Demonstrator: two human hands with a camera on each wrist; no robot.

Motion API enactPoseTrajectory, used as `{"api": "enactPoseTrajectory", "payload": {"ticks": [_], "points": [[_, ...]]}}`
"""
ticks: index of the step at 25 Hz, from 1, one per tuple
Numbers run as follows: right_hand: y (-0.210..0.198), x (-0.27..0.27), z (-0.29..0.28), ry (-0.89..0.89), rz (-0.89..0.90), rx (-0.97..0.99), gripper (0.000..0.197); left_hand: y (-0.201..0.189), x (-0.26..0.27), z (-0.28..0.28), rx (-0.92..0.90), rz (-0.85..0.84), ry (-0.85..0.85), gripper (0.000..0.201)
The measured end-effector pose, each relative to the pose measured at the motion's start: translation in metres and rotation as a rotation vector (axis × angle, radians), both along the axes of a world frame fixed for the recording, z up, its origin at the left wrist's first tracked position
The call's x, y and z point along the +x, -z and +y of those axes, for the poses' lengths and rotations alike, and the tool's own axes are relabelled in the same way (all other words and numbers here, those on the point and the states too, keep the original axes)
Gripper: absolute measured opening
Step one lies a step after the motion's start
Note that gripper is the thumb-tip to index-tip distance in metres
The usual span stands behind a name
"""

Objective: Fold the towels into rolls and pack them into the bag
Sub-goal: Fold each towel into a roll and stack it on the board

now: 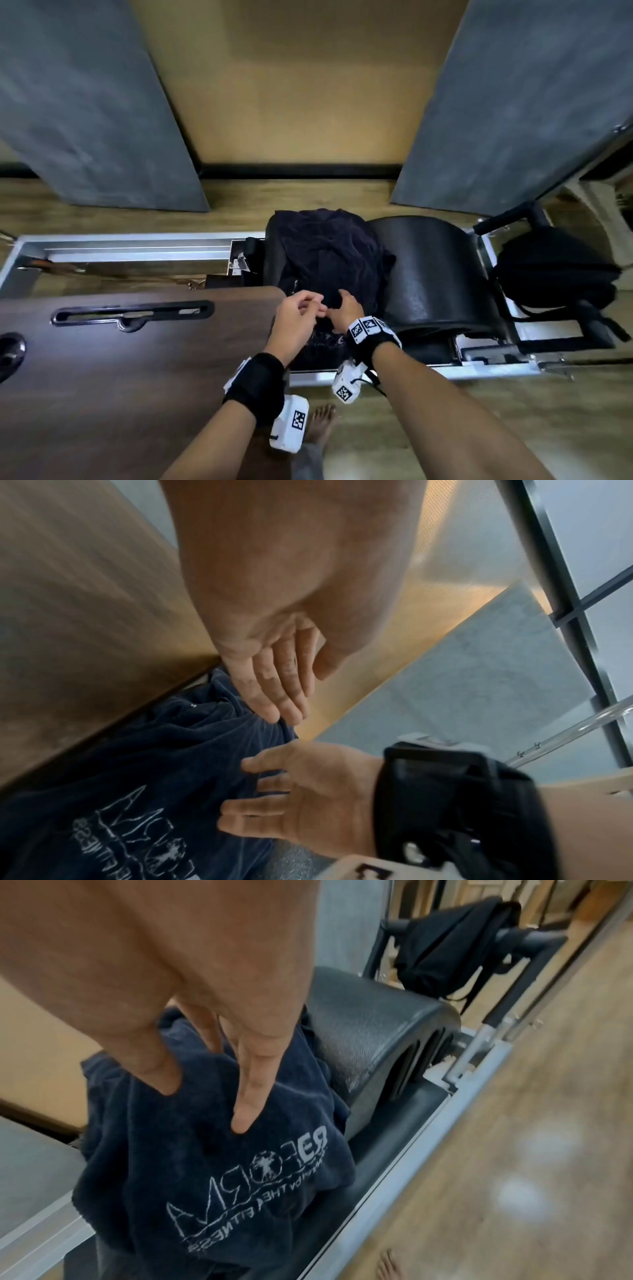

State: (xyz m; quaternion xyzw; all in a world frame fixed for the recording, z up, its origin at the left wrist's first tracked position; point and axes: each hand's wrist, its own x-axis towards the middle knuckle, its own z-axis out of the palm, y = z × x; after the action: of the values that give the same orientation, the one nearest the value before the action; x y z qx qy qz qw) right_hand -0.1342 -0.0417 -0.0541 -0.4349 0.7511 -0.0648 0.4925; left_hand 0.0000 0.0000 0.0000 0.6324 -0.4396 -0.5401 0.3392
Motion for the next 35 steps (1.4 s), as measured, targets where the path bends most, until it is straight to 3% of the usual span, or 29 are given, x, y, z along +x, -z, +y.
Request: {"api": "enactPoseTrajectory", "payload": {"ticks": [3, 6, 8, 12, 16, 20, 21, 24, 28, 31, 35], "points": [[0.009, 0.000, -0.015, 0.034, 0.096, -0.008, 0.060, 0.007, 0.002, -0.012, 0.034, 0.023, -0.031, 0.016], [0.012, -0.007, -0.017, 0.198, 0.122, -0.091, 0.026, 0.011, 0.004, -0.013, 0.060, 0.051, -0.035, 0.016], [0.005, -0.017, -0.015, 0.218, 0.139, -0.167, 0.007, 0.011, 0.005, -0.013, 0.061, 0.048, -0.035, 0.016], [-0.021, -0.031, -0.008, 0.177, 0.231, -0.334, 0.010, 0.004, 0.002, -0.010, 0.048, 0.031, -0.013, 0.015], [-0.026, -0.034, -0.007, 0.104, 0.182, -0.259, 0.009, -0.002, -0.002, -0.003, 0.051, -0.018, 0.027, 0.017], [-0.011, -0.018, -0.004, 0.071, 0.061, -0.056, 0.049, 0.003, -0.001, -0.004, 0.057, -0.014, 0.016, 0.017], [-0.008, -0.015, -0.005, 0.076, 0.073, -0.053, 0.047, 0.004, 0.000, -0.005, 0.055, -0.010, 0.012, 0.017], [-0.007, -0.014, -0.009, 0.138, 0.185, -0.172, 0.012, 0.008, 0.003, -0.006, 0.056, 0.013, -0.003, 0.017], [-0.021, -0.030, -0.011, 0.168, 0.166, -0.354, 0.013, 0.007, 0.002, -0.005, 0.045, 0.016, 0.011, 0.016], [-0.020, -0.036, -0.011, 0.104, 0.100, -0.318, 0.008, 0.006, -0.002, -0.002, 0.046, -0.016, 0.033, 0.016], [0.001, -0.020, -0.004, -0.004, 0.089, -0.110, 0.042, 0.010, 0.000, -0.003, 0.046, -0.010, 0.017, 0.015]]}}
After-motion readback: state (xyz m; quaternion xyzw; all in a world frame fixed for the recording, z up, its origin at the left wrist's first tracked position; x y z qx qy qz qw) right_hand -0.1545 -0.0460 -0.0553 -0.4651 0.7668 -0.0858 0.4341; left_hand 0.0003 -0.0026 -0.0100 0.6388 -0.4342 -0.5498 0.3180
